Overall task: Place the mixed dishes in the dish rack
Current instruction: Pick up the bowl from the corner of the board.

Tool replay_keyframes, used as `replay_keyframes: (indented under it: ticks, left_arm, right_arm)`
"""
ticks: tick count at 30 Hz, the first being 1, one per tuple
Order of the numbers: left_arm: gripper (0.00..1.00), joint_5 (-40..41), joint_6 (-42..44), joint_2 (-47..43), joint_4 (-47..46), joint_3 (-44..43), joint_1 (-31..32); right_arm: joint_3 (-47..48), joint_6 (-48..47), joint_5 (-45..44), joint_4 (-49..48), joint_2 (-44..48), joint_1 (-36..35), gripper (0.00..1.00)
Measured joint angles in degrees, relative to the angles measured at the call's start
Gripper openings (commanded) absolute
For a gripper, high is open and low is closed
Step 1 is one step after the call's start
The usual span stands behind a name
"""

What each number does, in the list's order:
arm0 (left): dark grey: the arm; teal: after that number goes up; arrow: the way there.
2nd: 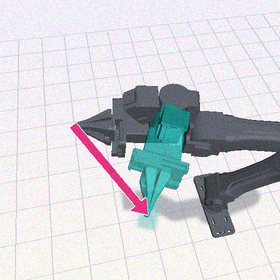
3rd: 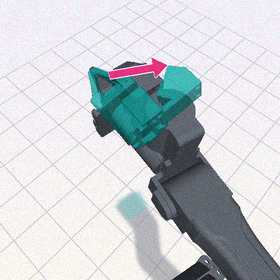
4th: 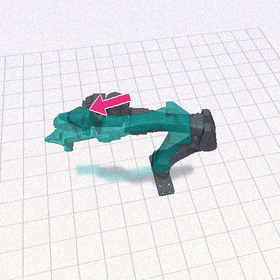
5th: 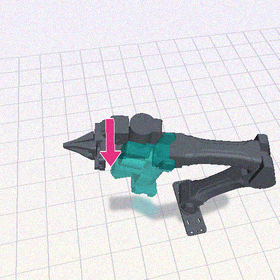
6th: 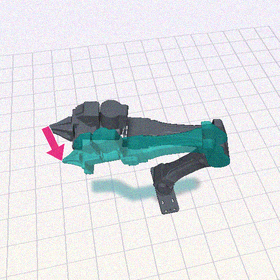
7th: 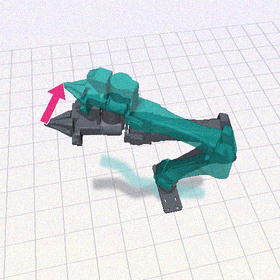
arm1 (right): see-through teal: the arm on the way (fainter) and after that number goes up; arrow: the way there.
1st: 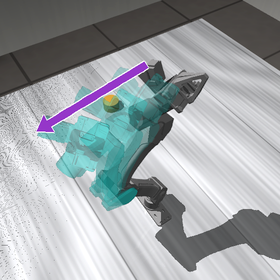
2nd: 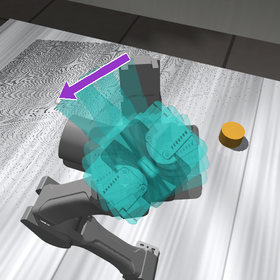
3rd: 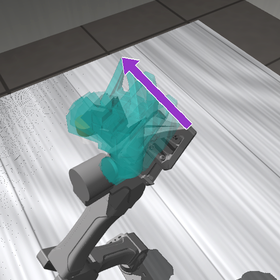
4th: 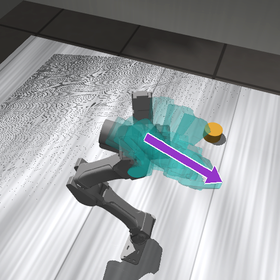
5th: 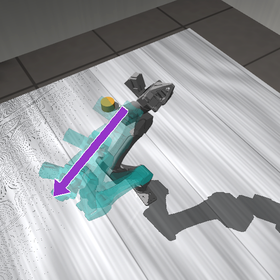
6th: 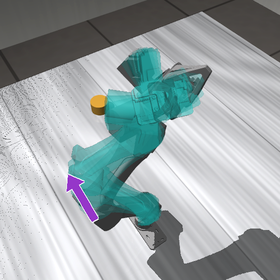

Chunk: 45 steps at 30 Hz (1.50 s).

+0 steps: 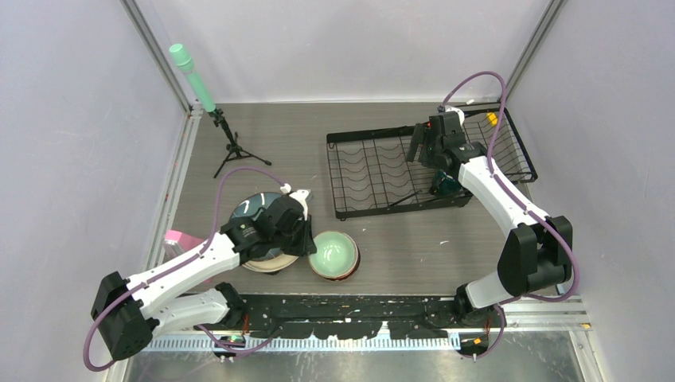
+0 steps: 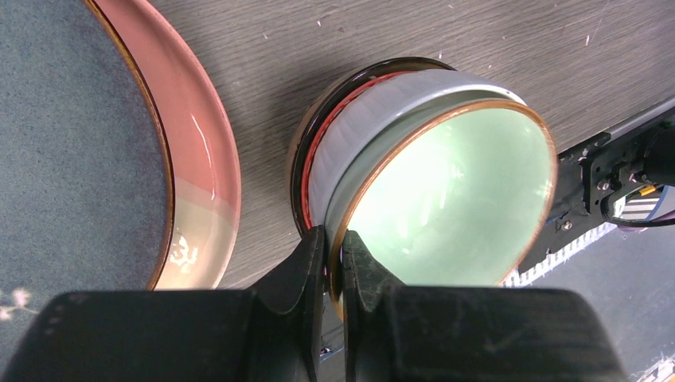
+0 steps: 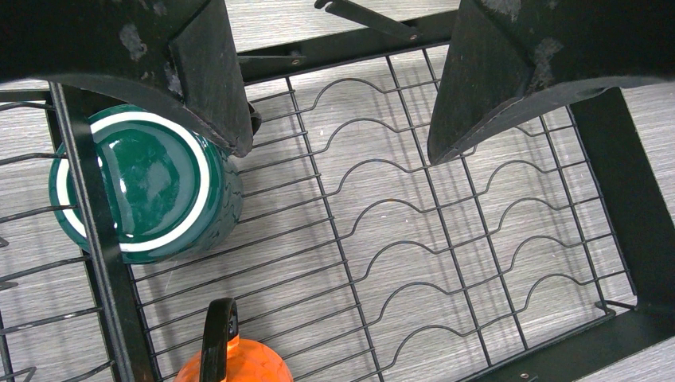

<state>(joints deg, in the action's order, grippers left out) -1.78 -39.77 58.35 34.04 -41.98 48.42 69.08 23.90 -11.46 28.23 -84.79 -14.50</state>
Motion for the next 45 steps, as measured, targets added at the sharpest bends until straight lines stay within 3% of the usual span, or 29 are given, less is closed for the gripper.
replay_keyframes:
  ticks: [26, 34, 45]
  left_arm:
    - [0.00, -1.8, 1.4, -1.2, -1.2, 0.0, 0.0]
    - [0.00, -1.9, 3.4, -2.0, -1.4, 0.0, 0.0]
    - [0.00, -1.3, 6.4, -5.2, -1.6, -0.5, 0.0]
  right_arm:
    - [0.0, 0.0, 2.0, 0.0, 0.1, 0.0, 0.87]
    - [-1.6, 0.4, 7.5, -2.3, 4.2, 0.0, 0.94]
    - [-3.2, 2.0, 19.1, -7.3, 7.4, 0.0, 0.96]
